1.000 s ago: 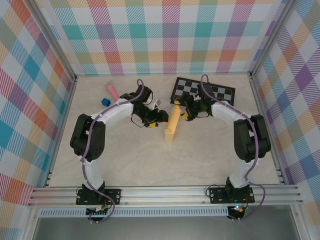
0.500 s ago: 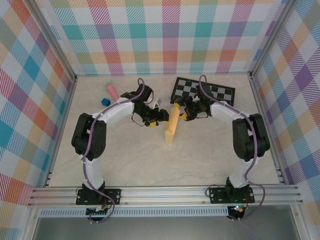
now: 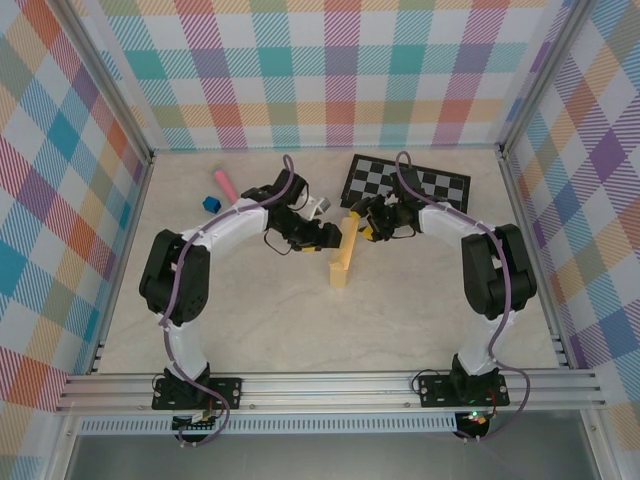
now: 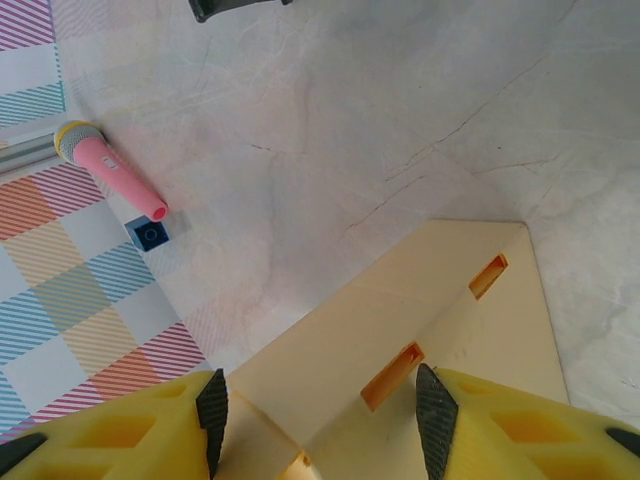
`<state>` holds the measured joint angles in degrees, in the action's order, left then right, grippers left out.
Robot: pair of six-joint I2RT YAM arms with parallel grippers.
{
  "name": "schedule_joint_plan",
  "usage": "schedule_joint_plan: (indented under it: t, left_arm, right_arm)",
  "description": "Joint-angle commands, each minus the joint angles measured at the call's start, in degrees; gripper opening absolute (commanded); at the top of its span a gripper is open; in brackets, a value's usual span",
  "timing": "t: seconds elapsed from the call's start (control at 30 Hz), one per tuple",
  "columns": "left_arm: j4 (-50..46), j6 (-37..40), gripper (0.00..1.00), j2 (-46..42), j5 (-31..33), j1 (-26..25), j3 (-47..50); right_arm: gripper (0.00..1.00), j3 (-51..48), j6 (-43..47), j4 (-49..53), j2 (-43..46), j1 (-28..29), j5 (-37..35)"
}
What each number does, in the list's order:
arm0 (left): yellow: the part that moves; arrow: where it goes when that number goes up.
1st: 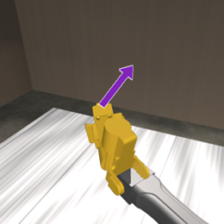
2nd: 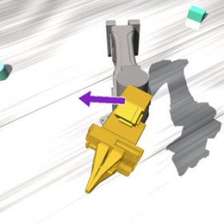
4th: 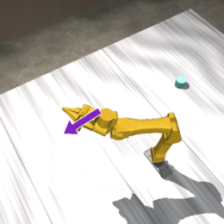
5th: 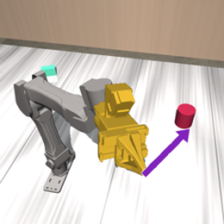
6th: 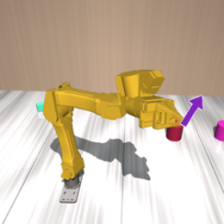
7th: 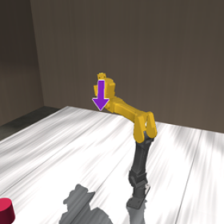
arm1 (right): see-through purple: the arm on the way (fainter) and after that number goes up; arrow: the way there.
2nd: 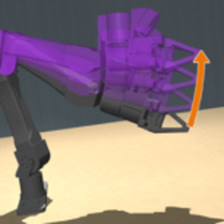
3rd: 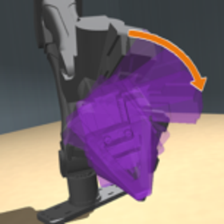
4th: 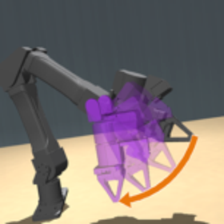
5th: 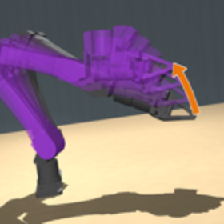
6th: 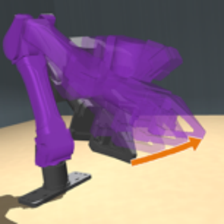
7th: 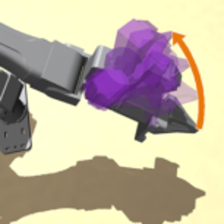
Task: Fold the paper box
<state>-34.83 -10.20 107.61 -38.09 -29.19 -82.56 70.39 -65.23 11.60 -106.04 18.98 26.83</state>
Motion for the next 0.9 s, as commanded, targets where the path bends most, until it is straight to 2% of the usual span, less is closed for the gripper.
schedule_joint_plan:
  t: [0.0, 0.13, 0.3, 0.87]
  left_arm:
    - [2.11, 4.62, 0.77, -3.16, -3.26, -0.64, 1.65]
    - [0.98, 7.12, 0.77, -3.34, -2.99, -2.27, 2.61]
    - [-2.48, 10.43, 0.78, -2.14, 2.48, -5.19, 2.65]
    - [-3.27, 10.84, 0.77, 1.72, 13.44, -7.44, 3.47]
  right_arm:
    - [0.53, -0.76, 1.9, 1.54, -1.17, 0.46, -1.44]
    - [0.52, -1.02, 2.2, 1.26, -1.53, 0.43, -1.43]
    - [0.48, -1.87, 2.14, -0.31, -1.85, 0.42, -1.24]
    - [0.47, -5.39, 3.08, -5.42, -0.45, 0.26, 0.28]
